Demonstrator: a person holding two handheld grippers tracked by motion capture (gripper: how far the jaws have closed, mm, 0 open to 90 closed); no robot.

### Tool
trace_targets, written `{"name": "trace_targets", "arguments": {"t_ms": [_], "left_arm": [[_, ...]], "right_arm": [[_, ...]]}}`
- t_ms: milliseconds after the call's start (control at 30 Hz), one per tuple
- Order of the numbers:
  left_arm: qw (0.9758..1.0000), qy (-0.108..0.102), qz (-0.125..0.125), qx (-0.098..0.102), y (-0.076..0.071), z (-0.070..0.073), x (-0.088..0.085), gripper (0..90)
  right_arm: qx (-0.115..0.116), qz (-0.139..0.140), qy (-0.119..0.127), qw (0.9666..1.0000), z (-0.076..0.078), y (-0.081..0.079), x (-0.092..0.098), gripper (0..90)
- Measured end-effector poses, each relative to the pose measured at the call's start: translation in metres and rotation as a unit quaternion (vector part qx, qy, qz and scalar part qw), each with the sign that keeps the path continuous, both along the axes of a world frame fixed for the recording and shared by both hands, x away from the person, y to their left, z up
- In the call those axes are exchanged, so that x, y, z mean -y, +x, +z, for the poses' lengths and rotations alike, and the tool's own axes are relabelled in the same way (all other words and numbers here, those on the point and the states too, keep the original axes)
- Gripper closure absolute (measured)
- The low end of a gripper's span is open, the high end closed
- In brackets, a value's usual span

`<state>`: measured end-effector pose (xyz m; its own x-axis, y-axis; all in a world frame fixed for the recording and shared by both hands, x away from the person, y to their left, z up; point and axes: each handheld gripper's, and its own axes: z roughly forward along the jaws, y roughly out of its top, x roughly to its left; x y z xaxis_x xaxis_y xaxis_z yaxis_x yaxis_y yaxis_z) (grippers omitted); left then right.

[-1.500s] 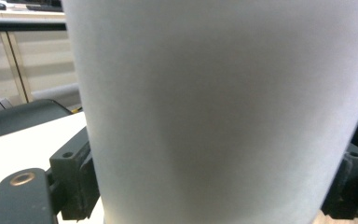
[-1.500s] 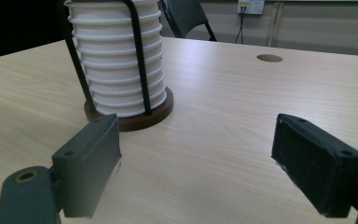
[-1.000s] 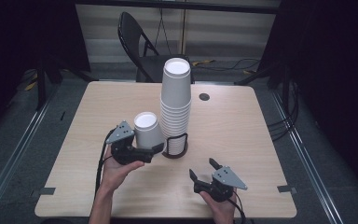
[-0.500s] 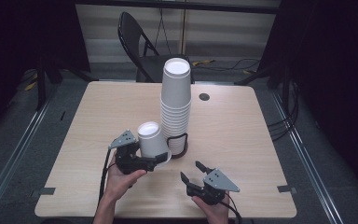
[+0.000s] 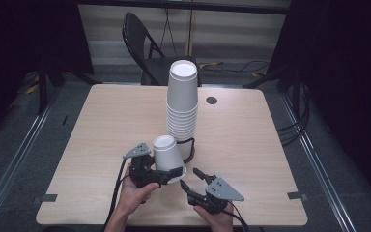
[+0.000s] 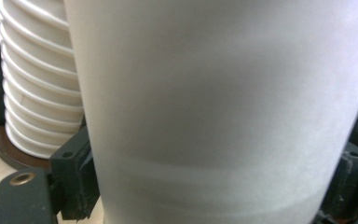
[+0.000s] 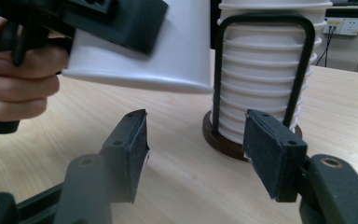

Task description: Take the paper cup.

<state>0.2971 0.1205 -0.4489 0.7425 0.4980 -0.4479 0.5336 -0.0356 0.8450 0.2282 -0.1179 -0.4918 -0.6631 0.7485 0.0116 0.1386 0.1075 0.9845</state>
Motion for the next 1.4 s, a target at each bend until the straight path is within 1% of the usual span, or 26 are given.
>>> {"name": "trace_targets", "arguments": {"t_ms": [67, 100, 133, 167, 200, 300, 367, 433, 500, 533, 567, 600, 633, 667, 733, 767, 800, 867, 933, 1100, 1133, 1167, 1300, 1333, 1367, 1400], "left_arm": [[1.0000, -0.001, 0.000, -0.003, 0.000, 0.000, 0.000, 13.5], [0.9999, -0.006, -0.001, -0.010, 0.000, 0.000, -0.001, 13.5], [0.9995, -0.020, 0.002, -0.025, 0.000, -0.002, -0.001, 13.5], [0.9995, -0.020, 0.002, -0.025, 0.000, -0.002, -0.001, 13.5], [0.9991, -0.025, 0.002, -0.034, 0.000, -0.003, 0.000, 13.5], [0.9984, -0.033, 0.001, -0.046, 0.000, -0.006, 0.000, 13.5], [0.9968, -0.049, -0.002, -0.063, 0.000, -0.007, 0.000, 13.5], [0.9944, -0.061, -0.016, -0.085, 0.001, -0.007, 0.000, 13.5], [0.9937, -0.067, -0.017, -0.089, 0.001, -0.007, 0.000, 13.5], [0.9920, -0.077, -0.021, -0.098, 0.001, -0.007, 0.000, 13.5], [0.9920, -0.077, -0.021, -0.098, 0.001, -0.007, 0.000, 13.5], [0.9899, -0.088, -0.022, -0.109, 0.001, -0.008, 0.001, 13.5], [0.9899, -0.088, -0.022, -0.109, 0.001, -0.008, 0.001, 13.5], [0.9883, -0.094, -0.023, -0.118, 0.000, -0.009, 0.003, 13.5], [0.9877, -0.094, -0.026, -0.122, -0.001, -0.010, 0.004, 13.5], [0.9855, -0.105, -0.023, -0.131, -0.002, -0.011, 0.005, 13.5], [0.9852, -0.103, -0.016, -0.136, -0.005, -0.011, 0.006, 13.5], [0.9845, -0.106, -0.011, -0.139, -0.006, -0.010, 0.007, 13.5], [0.9824, -0.115, -0.024, -0.145, -0.010, -0.010, 0.010, 13.5], [0.9815, -0.117, -0.030, -0.148, -0.012, -0.010, 0.015, 13.5], [0.9818, -0.115, -0.030, -0.148, -0.012, -0.011, 0.016, 13.5], [0.9807, -0.120, -0.033, -0.151, -0.013, -0.011, 0.016, 13.4], [0.9808, -0.120, -0.038, -0.149, -0.013, -0.010, 0.017, 13.2], [0.9807, -0.119, -0.046, -0.149, -0.014, -0.010, 0.018, 13.2], [0.9814, -0.116, -0.047, -0.145, -0.014, -0.011, 0.020, 13.0], [0.9811, -0.116, -0.046, -0.148, -0.015, -0.011, 0.020, 13.0]], "right_arm": [[0.000, 0.001, 0.001, 1.0000, 0.000, -0.001, 0.000, 41.0], [0.005, 0.003, 0.003, 1.0000, 0.000, -0.001, -0.001, 41.7], [0.010, 0.007, 0.013, 0.9998, 0.000, -0.001, -0.002, 42.5], [0.010, 0.007, 0.013, 0.9998, 0.000, -0.001, -0.002, 42.5], [0.018, 0.008, 0.018, 0.9997, 0.001, -0.001, -0.004, 43.5], [0.026, 0.006, 0.020, 0.9994, 0.001, -0.002, -0.006, 43.9], [0.037, 0.005, 0.023, 0.9990, 0.002, -0.002, -0.007, 44.8], [0.044, 0.007, 0.026, 0.9987, 0.002, -0.002, -0.008, 45.4], [0.046, 0.005, 0.026, 0.9986, 0.003, -0.002, -0.008, 45.5], [0.053, 0.006, 0.028, 0.9982, 0.003, -0.001, -0.008, 46.6], [0.053, 0.006, 0.028, 0.9982, 0.003, -0.001, -0.008, 46.6], [0.058, 0.003, 0.028, 0.9979, 0.003, -0.001, -0.009, 48.0], [0.058, 0.003, 0.028, 0.9979, 0.003, -0.001, -0.009, 48.0], [0.062, 0.003, 0.032, 0.9975, 0.003, 0.001, -0.009, 49.0], [0.063, 0.001, 0.032, 0.9975, 0.004, 0.001, -0.009, 49.3], [0.064, -0.001, 0.037, 0.9973, 0.004, 0.003, -0.009, 50.9], [0.066, -0.003, 0.039, 0.9971, 0.004, 0.004, -0.009, 51.8], [0.066, -0.002, 0.039, 0.9970, 0.005, 0.004, -0.009, 52.4], [0.072, -0.003, 0.042, 0.9965, 0.005, 0.008, -0.010, 54.3], [0.078, -0.006, 0.043, 0.9961, 0.006, 0.011, -0.012, 57.4], [0.093, -0.012, 0.051, 0.9943, 0.008, 0.011, -0.013, 60.5], [0.098, -0.011, 0.053, 0.9937, 0.009, 0.011, -0.014, 60.7], [0.110, -0.016, 0.051, 0.9925, 0.010, 0.012, -0.016, 61.9], [0.112, -0.018, 0.050, 0.9923, 0.010, 0.012, -0.017, 62.5], [0.117, -0.019, 0.051, 0.9917, 0.009, 0.014, -0.018, 66.9], [0.117, -0.019, 0.051, 0.9917, 0.009, 0.014, -0.018, 66.9]]}}
